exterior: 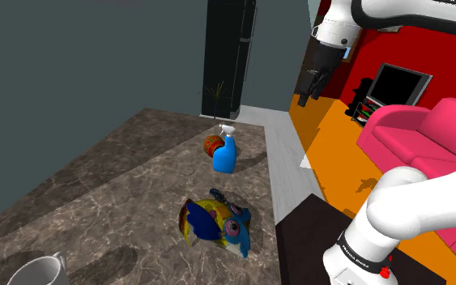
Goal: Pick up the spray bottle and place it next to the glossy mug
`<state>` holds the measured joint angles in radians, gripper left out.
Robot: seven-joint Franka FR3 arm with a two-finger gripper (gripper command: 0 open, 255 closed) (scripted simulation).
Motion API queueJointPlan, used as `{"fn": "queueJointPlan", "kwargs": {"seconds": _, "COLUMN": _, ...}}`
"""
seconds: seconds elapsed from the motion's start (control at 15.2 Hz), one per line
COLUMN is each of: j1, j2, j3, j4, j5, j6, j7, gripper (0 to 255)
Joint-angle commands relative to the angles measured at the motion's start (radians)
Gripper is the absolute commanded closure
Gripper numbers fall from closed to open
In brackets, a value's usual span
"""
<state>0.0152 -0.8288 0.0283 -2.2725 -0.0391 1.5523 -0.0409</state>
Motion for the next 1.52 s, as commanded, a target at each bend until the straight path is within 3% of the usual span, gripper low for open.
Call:
{"fn": "queueJointPlan", "kwargs": {"seconds": 0.0, "j1": 0.0, "j2": 0.0, "j3": 0.0, "j4": 0.0, "j5": 0.0, "j6": 0.0, "j7": 0.0, "gripper": 0}}
{"fn": "queueJointPlan", "kwargs": {"seconds": 0.73, "j1": 0.057, "j2": 0.373, "j3": -0.067, "j4": 0.066, "j5": -0.006, "j6": 0.259, "j7": -0.207, "gripper": 0}}
{"fn": "queueJointPlan", "kwargs": {"seconds": 1.45, "j1": 0.102, "j2": 0.789, "j3": -0.082, "j4": 0.282, "j5": 0.032, "j6": 0.405, "j7": -0.408, "gripper": 0}}
